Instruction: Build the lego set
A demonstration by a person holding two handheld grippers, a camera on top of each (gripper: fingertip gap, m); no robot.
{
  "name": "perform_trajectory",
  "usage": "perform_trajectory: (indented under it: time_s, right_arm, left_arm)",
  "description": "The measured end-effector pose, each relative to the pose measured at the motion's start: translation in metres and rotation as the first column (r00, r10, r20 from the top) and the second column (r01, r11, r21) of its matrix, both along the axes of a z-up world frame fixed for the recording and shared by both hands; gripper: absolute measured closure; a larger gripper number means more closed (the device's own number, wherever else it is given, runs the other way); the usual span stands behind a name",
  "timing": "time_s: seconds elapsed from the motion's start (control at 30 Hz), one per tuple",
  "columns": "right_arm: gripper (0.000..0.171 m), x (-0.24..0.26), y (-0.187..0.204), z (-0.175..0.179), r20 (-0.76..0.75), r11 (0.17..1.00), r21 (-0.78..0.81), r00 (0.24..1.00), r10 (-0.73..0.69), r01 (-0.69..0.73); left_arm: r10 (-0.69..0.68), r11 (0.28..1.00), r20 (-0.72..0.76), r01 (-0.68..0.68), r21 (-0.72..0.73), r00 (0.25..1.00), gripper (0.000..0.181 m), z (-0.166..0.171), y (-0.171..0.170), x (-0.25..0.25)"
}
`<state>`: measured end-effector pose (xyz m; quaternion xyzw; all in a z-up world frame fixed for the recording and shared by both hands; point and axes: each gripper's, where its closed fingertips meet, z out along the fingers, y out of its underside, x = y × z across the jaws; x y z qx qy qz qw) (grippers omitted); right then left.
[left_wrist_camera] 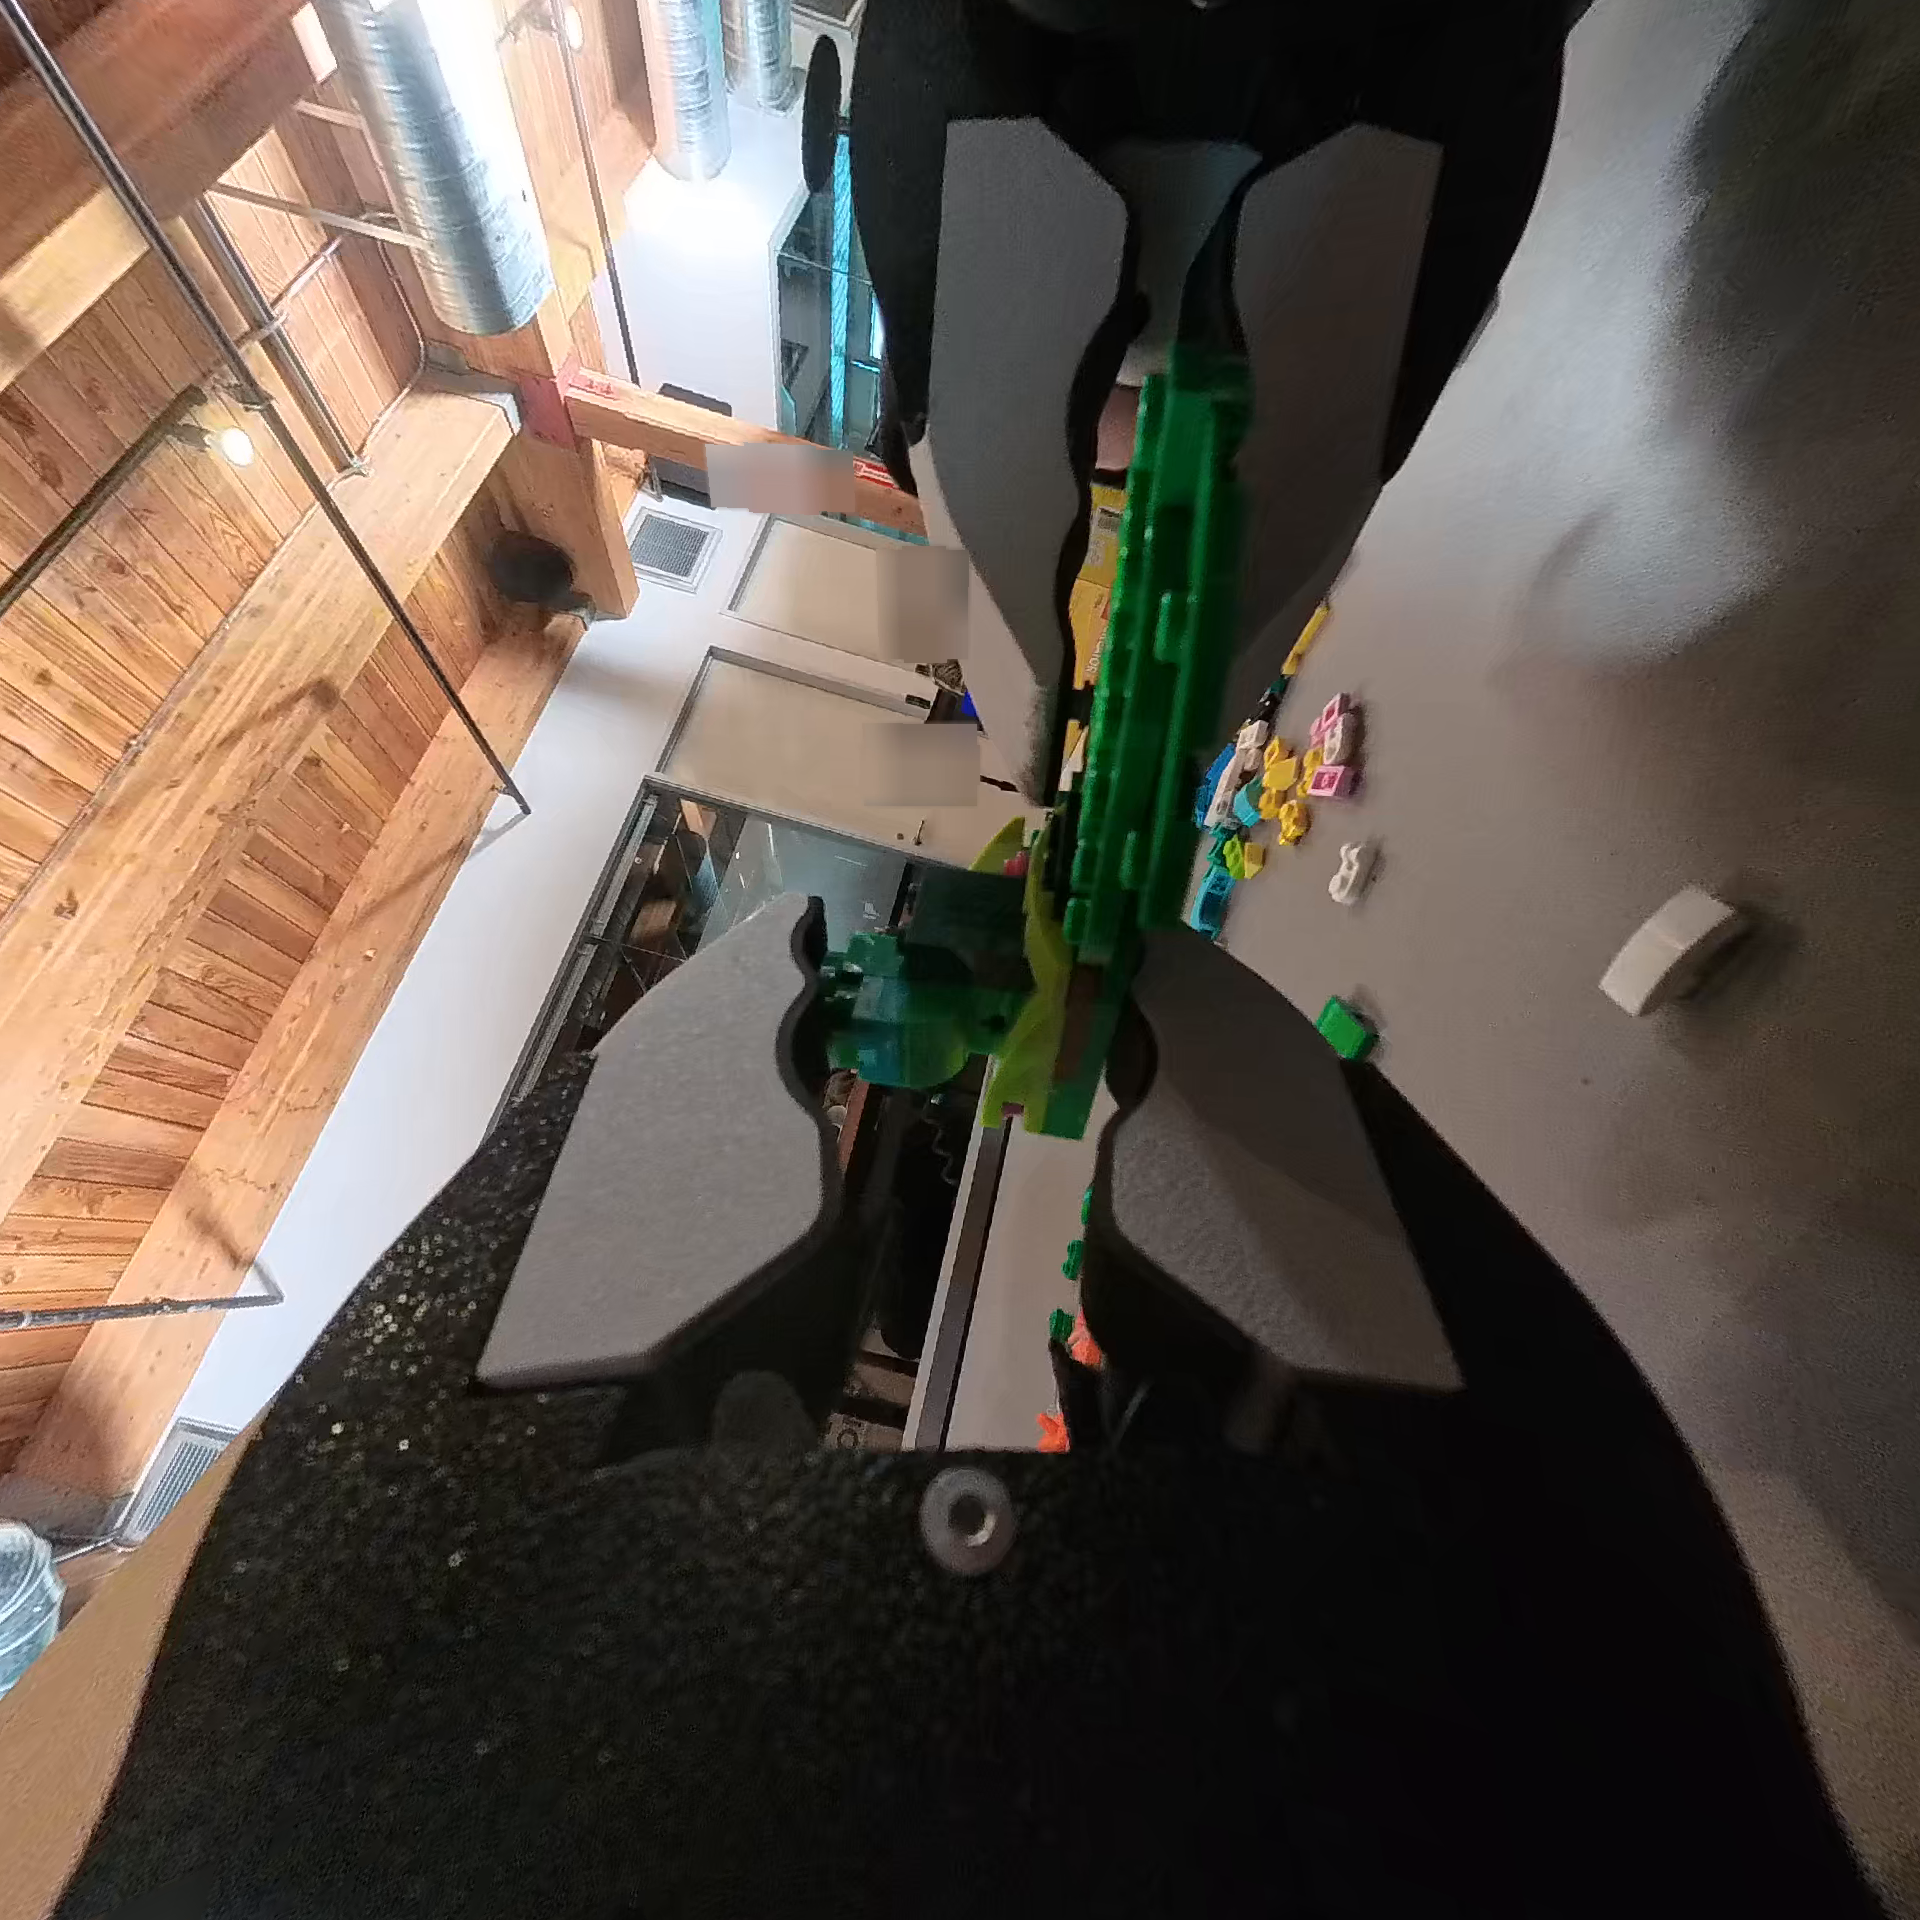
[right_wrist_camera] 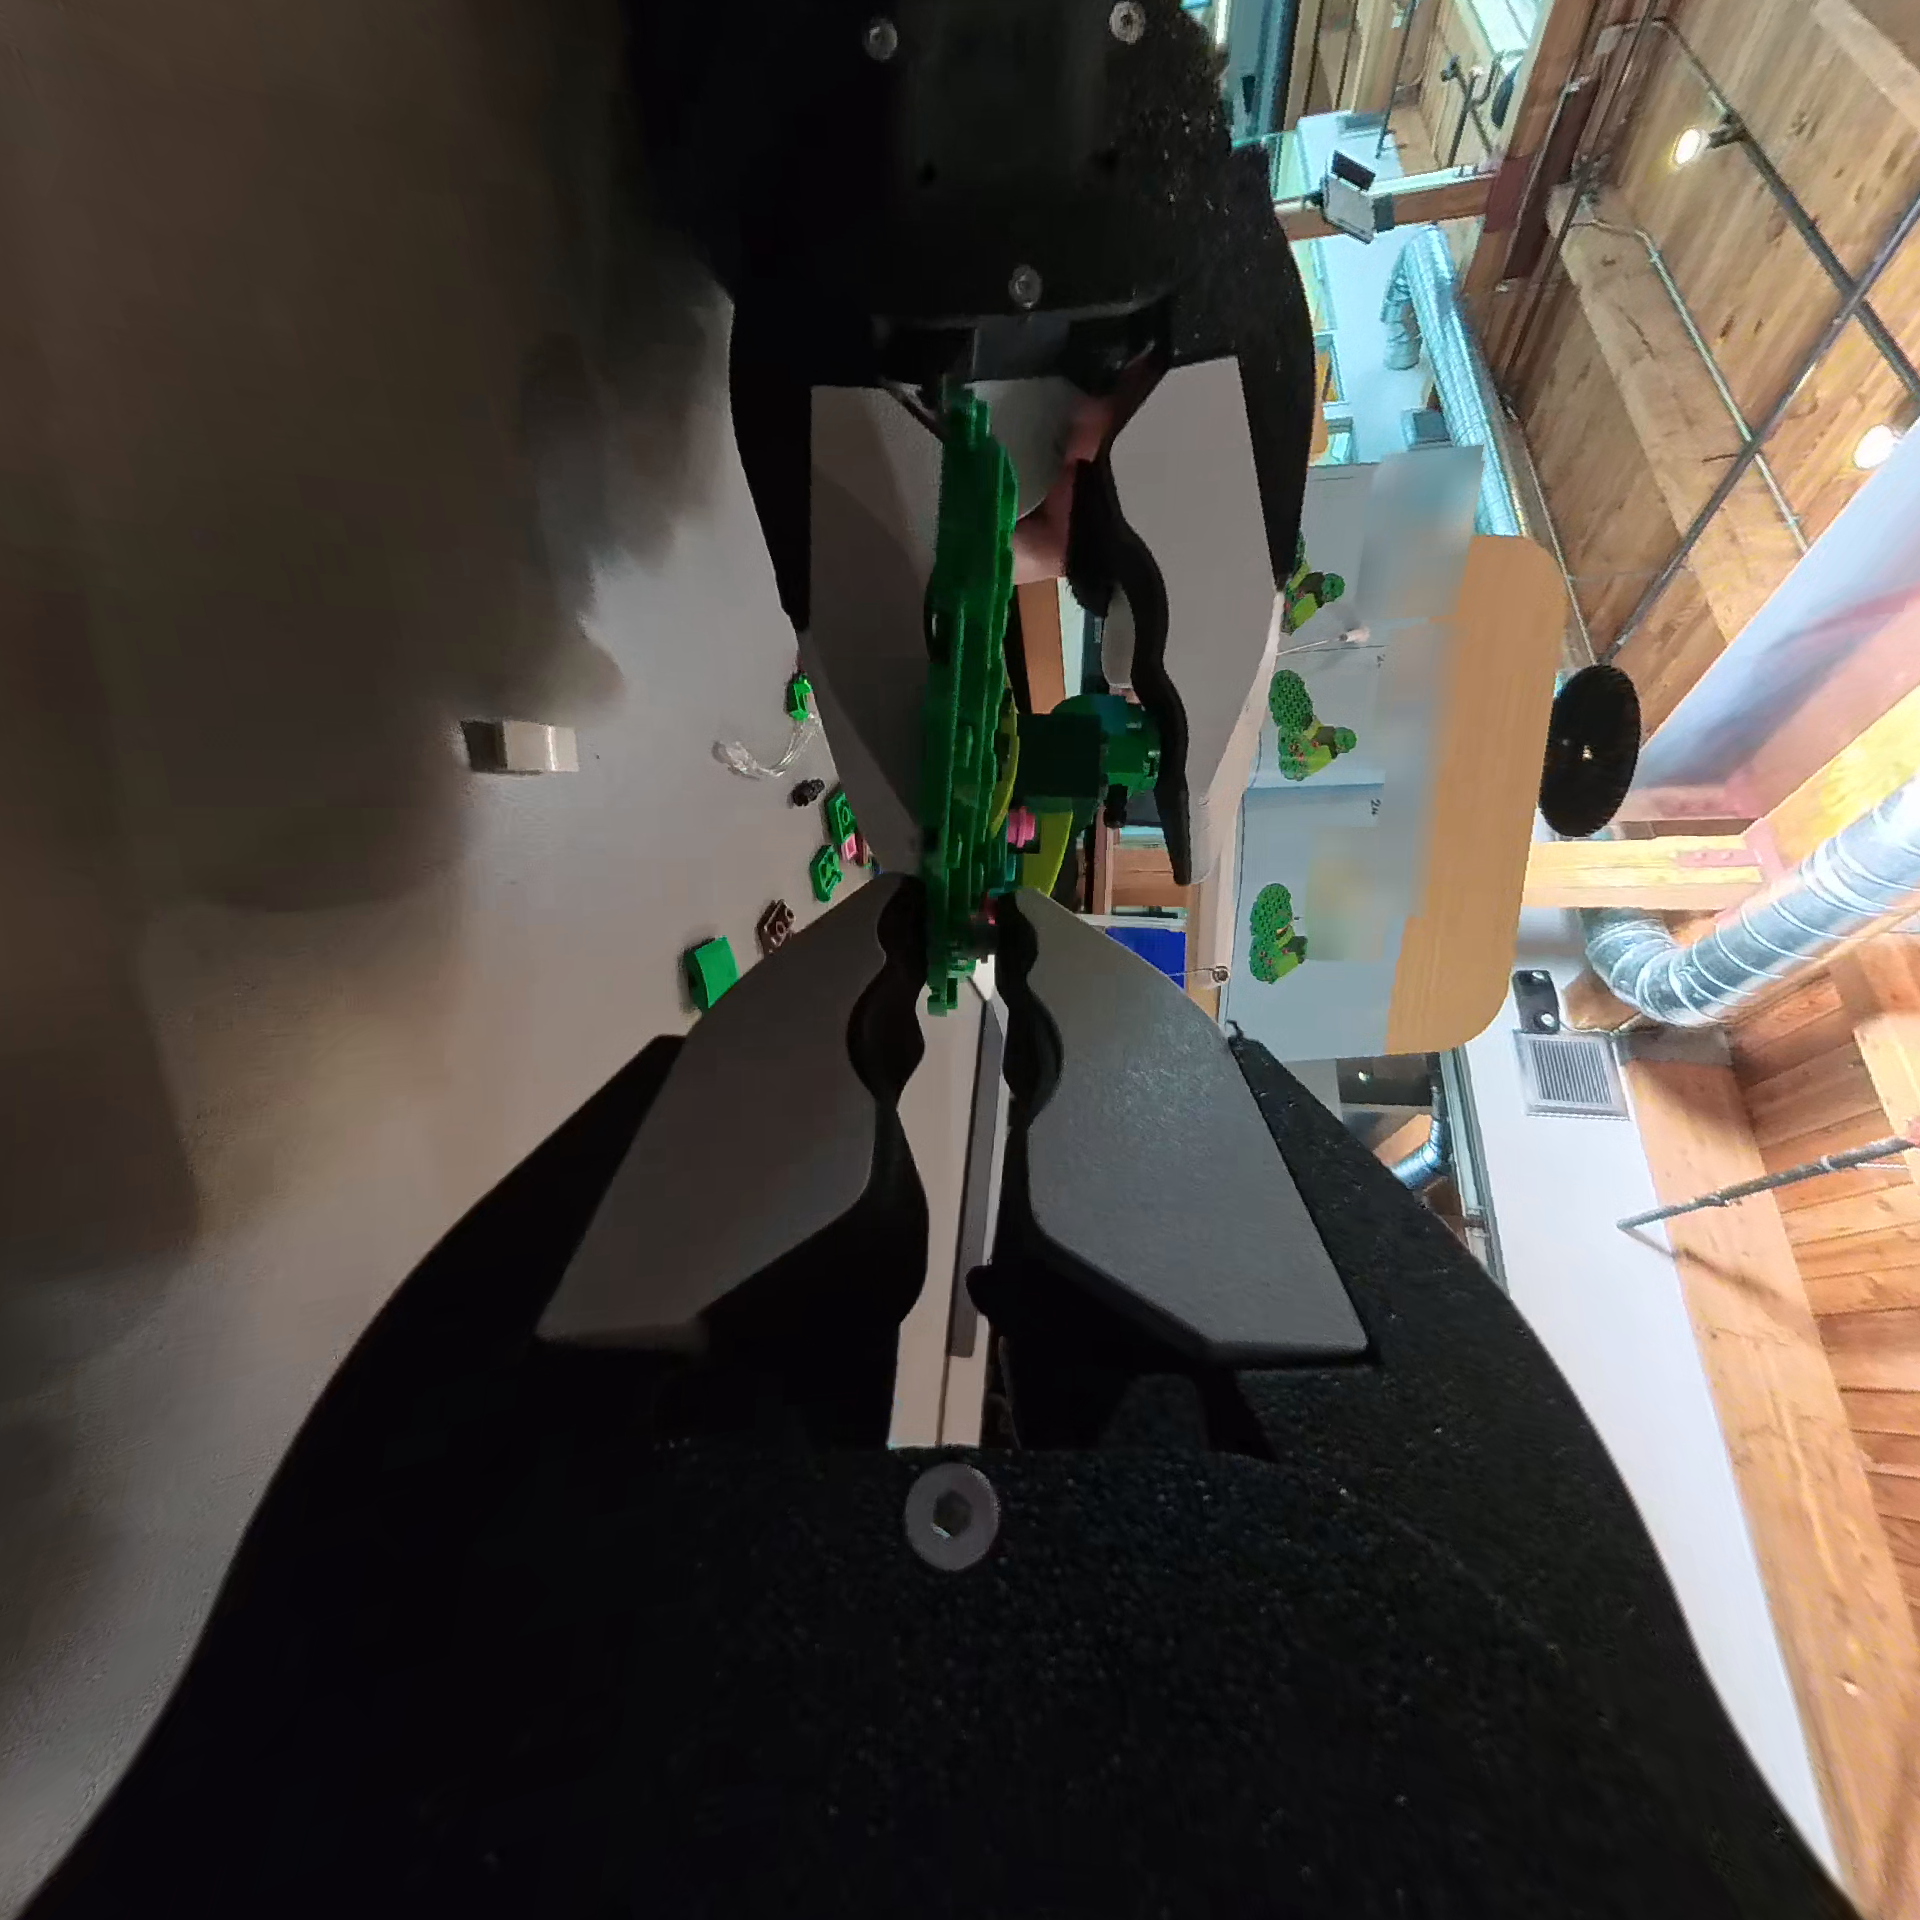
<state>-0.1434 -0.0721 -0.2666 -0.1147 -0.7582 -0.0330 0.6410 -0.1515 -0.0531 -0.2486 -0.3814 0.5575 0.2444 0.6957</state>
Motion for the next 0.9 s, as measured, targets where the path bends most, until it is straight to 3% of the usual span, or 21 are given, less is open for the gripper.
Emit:
perform_trajectory:
  time_s: [0.17, 0.27, 0.37, 0.43, 0.6, 0.9]
  right_arm:
    - [0.159, 0.000, 0.001, -0.002, 0.013, 0.999, -0.039, 1.000, 0.001, 0.000]
    - [0.158, -0.001, 0.000, 0.005, -0.026, 0.967, -0.255, 0.999, 0.019, -0.025]
    - [0.136, 0.001, -0.001, 0.014, -0.053, 0.922, -0.382, 0.998, 0.045, -0.062]
    - [0.135, 0.002, -0.005, 0.019, -0.074, 0.879, -0.466, 0.994, 0.081, -0.106]
    - [0.140, 0.002, -0.017, 0.031, -0.087, 0.772, -0.612, 0.985, 0.147, -0.169]
    - [0.159, 0.001, -0.027, 0.040, -0.100, 0.692, -0.692, 0.977, 0.188, -0.204]
  left_arm:
    - [-0.003, 1.000, 0.006, 0.004, -0.027, 1.000, 0.131, -0.002, 0.001, 0.000]
    - [-0.008, 0.997, 0.069, 0.013, -0.070, 0.998, 0.131, 0.001, 0.003, -0.002]
    - [-0.027, 0.993, 0.139, 0.043, -0.113, 0.990, 0.131, 0.005, 0.003, -0.004]
    - [-0.054, 0.985, 0.199, 0.084, -0.149, 0.979, 0.131, 0.008, 0.001, -0.004]
    - [-0.131, 0.936, 0.336, 0.228, -0.268, 0.933, 0.130, 0.010, -0.005, 0.000]
    - [-0.188, 0.843, 0.498, 0.399, -0.361, 0.847, 0.130, 0.014, -0.013, 0.005]
